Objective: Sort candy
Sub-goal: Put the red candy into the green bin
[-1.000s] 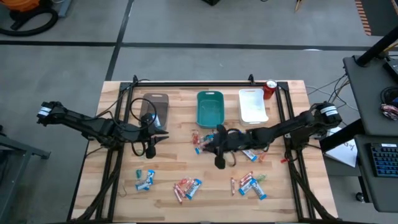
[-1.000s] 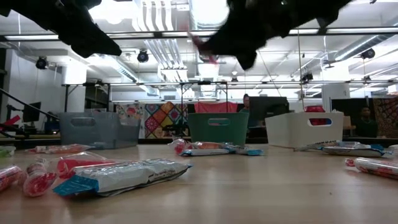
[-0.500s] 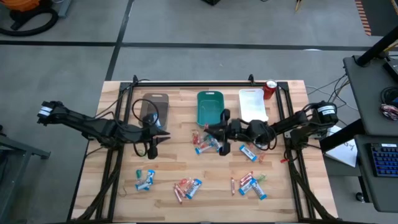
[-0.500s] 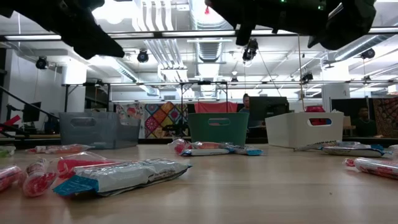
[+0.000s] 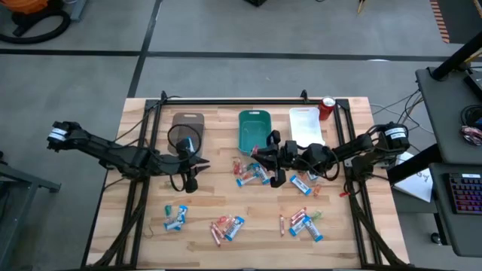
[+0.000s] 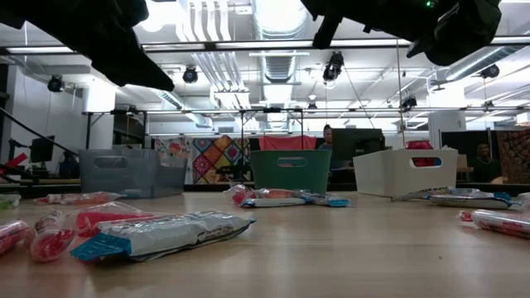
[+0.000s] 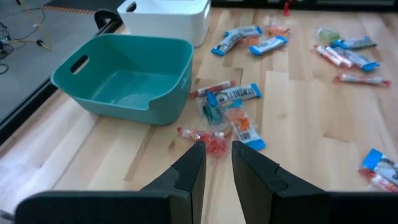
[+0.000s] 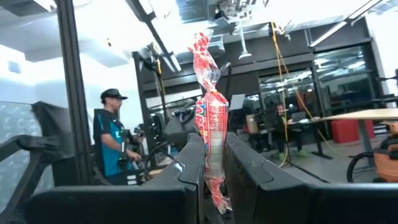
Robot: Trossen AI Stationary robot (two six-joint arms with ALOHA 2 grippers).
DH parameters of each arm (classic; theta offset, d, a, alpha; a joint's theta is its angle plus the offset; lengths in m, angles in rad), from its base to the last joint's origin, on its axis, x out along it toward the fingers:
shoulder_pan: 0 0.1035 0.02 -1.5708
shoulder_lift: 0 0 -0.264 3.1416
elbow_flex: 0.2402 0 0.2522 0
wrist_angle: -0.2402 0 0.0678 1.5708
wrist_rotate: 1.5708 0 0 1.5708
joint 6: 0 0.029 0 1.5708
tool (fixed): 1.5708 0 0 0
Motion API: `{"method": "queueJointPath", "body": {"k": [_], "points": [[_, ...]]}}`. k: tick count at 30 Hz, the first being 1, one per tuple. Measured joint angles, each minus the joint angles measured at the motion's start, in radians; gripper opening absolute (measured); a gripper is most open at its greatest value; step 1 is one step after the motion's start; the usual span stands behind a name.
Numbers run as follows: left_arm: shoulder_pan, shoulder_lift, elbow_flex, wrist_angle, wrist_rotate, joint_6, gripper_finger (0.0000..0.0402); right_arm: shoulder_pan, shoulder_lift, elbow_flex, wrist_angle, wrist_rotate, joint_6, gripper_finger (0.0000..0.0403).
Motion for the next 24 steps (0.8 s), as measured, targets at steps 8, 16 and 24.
{"method": "queueJointPath", "body": {"k": [8,16,24], "points": [[0.0,0.026,0.0,0.01,0.0,-0.004,0.0064,0.0,0.0,0.0,0.001,0.0,0.004,0.0038],[0.0,0.025,0.0,0.016,0.0,-0.005,0.0064,0.0,0.0,0.0,0.0,0.0,0.017,0.0038],[0.0,0.025,0.0,0.016,0.0,-0.008,0.0064,0.0,0.0,0.0,-0.035,0.0,0.038,0.0038]]}}
